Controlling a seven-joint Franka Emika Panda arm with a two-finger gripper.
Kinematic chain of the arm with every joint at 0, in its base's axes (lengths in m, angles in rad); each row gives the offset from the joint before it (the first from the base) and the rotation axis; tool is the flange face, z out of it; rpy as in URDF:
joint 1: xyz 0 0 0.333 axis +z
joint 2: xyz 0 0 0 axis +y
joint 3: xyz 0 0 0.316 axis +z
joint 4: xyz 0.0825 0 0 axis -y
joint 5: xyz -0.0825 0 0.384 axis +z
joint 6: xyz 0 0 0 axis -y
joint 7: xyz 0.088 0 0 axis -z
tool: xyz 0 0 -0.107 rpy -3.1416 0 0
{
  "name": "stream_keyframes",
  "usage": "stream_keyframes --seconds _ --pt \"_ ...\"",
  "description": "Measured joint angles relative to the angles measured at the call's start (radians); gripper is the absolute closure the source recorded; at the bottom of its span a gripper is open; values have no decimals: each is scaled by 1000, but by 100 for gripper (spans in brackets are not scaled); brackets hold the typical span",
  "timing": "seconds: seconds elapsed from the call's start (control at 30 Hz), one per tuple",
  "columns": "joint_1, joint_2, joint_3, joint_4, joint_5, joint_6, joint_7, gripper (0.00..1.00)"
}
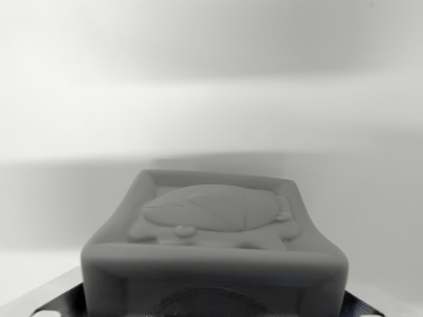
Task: Destack cube
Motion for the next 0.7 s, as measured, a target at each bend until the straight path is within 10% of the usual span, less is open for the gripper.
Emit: stream_keyframes --seconds 0.5,0.53,0.7 --pt "18 30 -18 9 0 24 0 100" --pt "19 30 -19 9 0 24 0 0" --pt "19 30 -19 9 0 24 0 0"
